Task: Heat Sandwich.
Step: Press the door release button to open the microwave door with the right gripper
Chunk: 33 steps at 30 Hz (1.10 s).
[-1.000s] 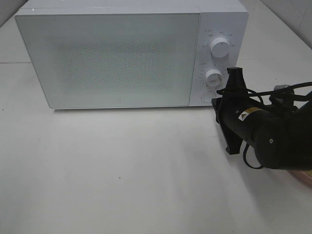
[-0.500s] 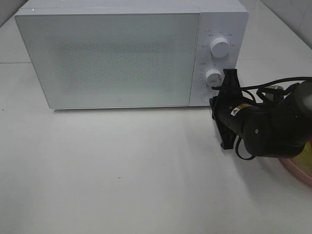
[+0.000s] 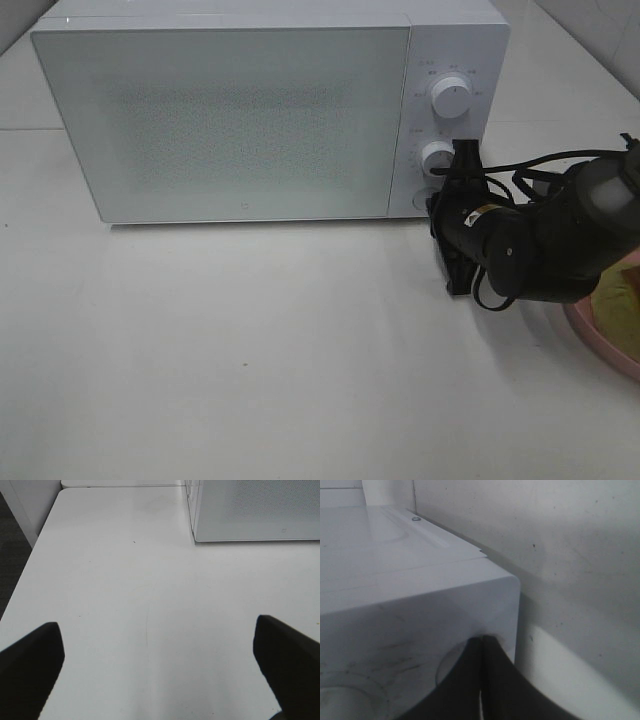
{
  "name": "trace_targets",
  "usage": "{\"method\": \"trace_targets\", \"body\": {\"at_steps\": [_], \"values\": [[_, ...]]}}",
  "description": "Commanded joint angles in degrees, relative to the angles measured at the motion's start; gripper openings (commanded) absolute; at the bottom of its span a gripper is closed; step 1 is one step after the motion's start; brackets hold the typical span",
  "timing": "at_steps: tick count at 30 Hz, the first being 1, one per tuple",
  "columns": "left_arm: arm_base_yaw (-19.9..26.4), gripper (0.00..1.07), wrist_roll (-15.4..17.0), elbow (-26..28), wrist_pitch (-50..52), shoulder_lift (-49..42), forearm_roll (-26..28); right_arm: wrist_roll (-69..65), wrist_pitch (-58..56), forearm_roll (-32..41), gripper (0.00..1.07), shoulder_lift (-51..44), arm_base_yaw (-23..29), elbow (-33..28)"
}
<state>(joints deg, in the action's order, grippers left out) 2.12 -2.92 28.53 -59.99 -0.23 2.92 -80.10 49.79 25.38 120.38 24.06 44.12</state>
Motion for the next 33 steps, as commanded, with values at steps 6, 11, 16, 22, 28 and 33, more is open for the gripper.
{"method": "trace_targets", "body": {"at_steps": [6, 11, 16, 22, 28, 33], "values": [[-0.23, 0.98, 0.23, -0.23, 0.63, -1.66, 0.0, -1.78, 0.0, -2.41, 0.0, 0.06, -0.4, 2.06], [-0.23, 0.98, 0.23, -0.23, 0.63, -1.66, 0.0, -1.55, -0.69, -2.41, 0.0, -1.89, -0.4, 1.95], [-0.23, 0.98, 0.23, -0.23, 0.63, -1.66, 0.0, -1.26, -1.89, -1.78, 0.0, -2.86, -0.4, 1.95], [-0.23, 0.98, 0.23, -0.23, 0.63, -1.66, 0.0, -1.32, 0.8, -0.92, 0.0, -2.86, -0.4, 1.95], [-0.23, 0.98, 0.23, -0.23, 0.63, -1.66, 0.0, -1.2, 5.16, -0.29, 0.0, -2.86, -0.4, 2.06], [-0.23, 0.98, 0.17, -0.23, 0.63, -1.66, 0.0, -0.29, 8.48, 0.92, 0.0, -0.97, -0.4, 3.78]]}}
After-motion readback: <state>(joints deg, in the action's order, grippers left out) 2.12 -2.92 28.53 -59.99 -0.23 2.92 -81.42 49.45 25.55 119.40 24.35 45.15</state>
